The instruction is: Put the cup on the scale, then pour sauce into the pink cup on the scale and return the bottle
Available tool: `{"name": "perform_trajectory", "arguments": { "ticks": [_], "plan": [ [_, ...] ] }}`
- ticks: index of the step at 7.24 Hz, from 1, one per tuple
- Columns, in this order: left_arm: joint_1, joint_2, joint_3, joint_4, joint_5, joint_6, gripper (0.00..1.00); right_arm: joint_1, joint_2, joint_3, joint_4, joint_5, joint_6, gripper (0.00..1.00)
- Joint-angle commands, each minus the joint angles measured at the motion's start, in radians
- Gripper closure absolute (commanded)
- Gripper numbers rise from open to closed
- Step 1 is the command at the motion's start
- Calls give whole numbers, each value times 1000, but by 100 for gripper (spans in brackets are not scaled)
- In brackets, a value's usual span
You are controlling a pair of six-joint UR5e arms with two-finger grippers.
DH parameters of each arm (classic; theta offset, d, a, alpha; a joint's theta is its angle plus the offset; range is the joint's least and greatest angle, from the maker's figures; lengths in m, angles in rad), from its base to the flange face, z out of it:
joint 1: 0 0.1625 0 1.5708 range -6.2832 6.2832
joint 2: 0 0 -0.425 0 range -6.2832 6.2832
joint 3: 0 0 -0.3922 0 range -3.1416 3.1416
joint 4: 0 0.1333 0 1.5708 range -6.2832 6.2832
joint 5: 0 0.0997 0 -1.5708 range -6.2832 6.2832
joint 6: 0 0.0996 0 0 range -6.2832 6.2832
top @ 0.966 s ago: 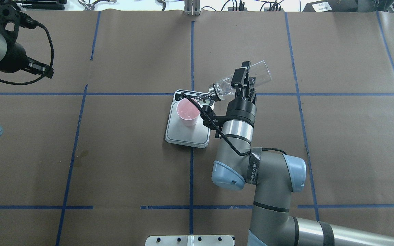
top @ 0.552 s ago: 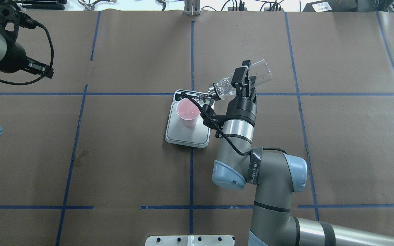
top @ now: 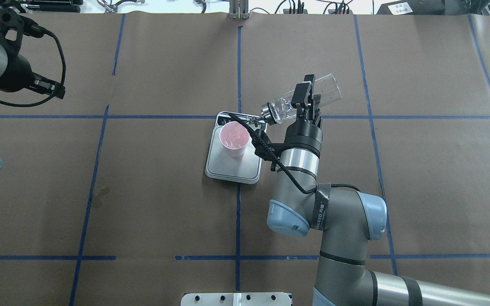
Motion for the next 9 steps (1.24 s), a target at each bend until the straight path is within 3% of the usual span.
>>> {"name": "perform_trajectory", "arguments": {
  "ticks": [1, 5, 9],
  "plan": [
    [1, 0, 1, -1, 0, 0, 45, -2, -13, 9, 3, 15, 62, 100],
    [1, 0, -2, -1, 0, 0, 45, -9, -57, 8, 5, 78, 403, 100],
    [1, 0, -3, -1, 2, 0, 45, -14, -55, 46, 8, 156, 630, 100]
  ]
}}
